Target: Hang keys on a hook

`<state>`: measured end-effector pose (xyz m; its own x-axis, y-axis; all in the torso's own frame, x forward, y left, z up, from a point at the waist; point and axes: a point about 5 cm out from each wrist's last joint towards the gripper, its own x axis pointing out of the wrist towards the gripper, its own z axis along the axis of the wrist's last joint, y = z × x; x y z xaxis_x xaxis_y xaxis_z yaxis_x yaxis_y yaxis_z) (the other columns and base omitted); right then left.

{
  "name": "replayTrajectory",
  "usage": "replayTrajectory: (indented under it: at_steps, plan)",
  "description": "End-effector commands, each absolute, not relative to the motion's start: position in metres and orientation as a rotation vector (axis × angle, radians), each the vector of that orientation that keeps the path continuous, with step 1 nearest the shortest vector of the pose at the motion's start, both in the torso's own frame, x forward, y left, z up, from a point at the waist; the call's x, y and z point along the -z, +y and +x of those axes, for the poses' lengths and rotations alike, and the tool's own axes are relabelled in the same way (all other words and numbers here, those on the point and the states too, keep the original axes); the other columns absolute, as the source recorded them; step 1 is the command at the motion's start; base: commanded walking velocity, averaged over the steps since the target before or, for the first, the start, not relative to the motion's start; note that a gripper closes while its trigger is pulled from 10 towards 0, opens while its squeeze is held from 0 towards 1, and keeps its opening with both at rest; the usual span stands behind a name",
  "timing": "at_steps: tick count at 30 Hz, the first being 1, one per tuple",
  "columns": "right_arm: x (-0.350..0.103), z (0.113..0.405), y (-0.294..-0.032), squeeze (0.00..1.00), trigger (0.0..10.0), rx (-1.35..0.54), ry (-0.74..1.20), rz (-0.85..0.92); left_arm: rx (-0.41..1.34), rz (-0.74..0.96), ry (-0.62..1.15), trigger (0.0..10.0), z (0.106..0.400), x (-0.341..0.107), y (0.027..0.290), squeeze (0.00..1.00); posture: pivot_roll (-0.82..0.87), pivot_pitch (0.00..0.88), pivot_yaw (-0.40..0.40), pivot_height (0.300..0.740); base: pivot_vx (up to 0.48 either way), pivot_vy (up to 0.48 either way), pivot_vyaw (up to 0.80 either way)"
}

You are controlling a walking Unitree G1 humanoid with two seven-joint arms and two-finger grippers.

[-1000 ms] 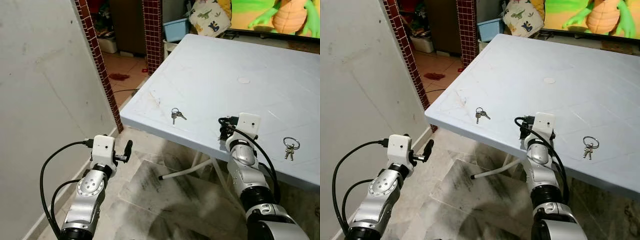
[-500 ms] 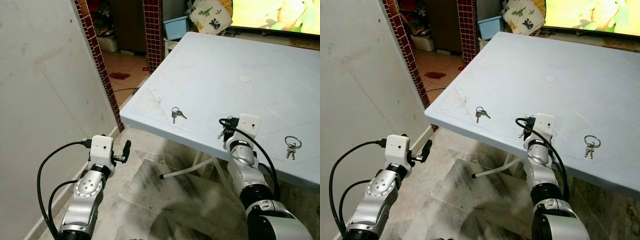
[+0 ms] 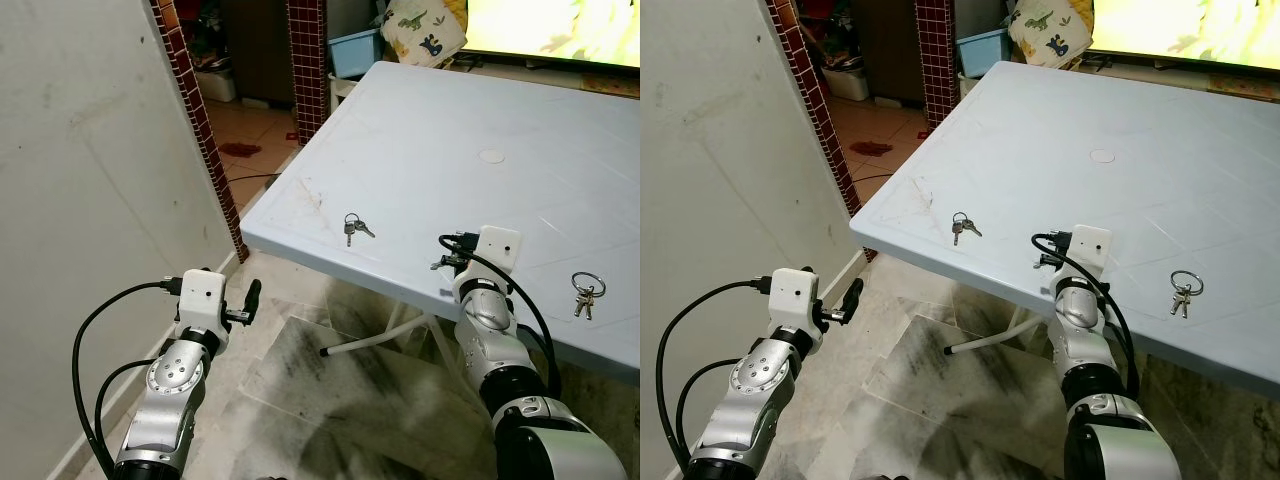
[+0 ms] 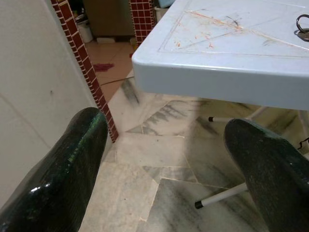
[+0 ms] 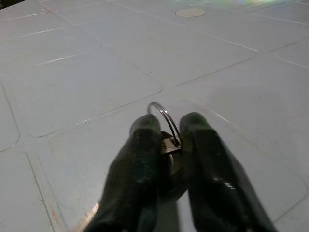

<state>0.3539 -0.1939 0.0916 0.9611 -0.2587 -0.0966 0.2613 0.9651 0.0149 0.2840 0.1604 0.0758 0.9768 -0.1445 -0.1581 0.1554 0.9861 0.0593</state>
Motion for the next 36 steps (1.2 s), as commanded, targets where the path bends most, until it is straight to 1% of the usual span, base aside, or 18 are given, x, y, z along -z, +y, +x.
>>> replayTrajectory:
  at_steps: [1,19,26,27,28,29,30,36]
  plan:
    - [-0.095,0.356,-0.194,0.00,0.0,0.264,0.084,0.030,0.157,0.087,0.159,10.0,0.284,-0.077,0.163,0.00,0.01,0.053,0.102,0.740,0.000,0.000,0.00]
    - [-0.094,0.354,-0.199,0.00,0.0,0.278,0.076,0.036,0.160,0.085,0.155,10.0,0.287,-0.077,0.158,0.00,0.00,0.042,0.096,0.740,0.000,0.000,0.00]
    - [-0.113,0.361,-0.196,0.00,0.0,0.257,-0.006,0.027,0.141,0.091,0.133,10.0,0.290,-0.078,0.156,0.00,-0.02,0.030,0.079,0.740,0.000,0.000,0.00]
    - [-0.120,0.363,-0.194,0.00,4.2,0.238,-0.035,0.007,0.136,0.081,0.129,10.0,0.291,-0.079,0.156,0.00,-0.02,0.028,0.074,0.740,0.000,0.000,0.00]
    - [-0.123,0.364,-0.193,0.00,4.2,0.231,-0.044,-0.006,0.136,0.073,0.129,10.0,0.291,-0.079,0.156,0.00,-0.02,0.028,0.074,0.740,0.000,0.000,0.00]
    - [-0.127,0.365,-0.192,0.00,9.6,0.221,-0.060,-0.013,0.134,0.063,0.122,10.0,0.292,-0.080,0.156,0.00,-0.02,0.027,0.069,0.740,0.000,0.000,0.00]
    - [-0.132,0.367,-0.190,0.00,10.0,0.212,-0.078,-0.027,0.130,0.059,0.111,10.0,0.292,-0.082,0.157,0.00,-0.02,0.026,0.068,0.740,0.000,0.000,0.00]
    - [-0.160,0.367,-0.186,0.00,10.0,0.183,-0.190,-0.071,0.072,0.037,0.027,10.0,0.297,-0.100,0.160,0.00,-0.03,0.018,0.055,0.740,0.000,0.000,0.00]
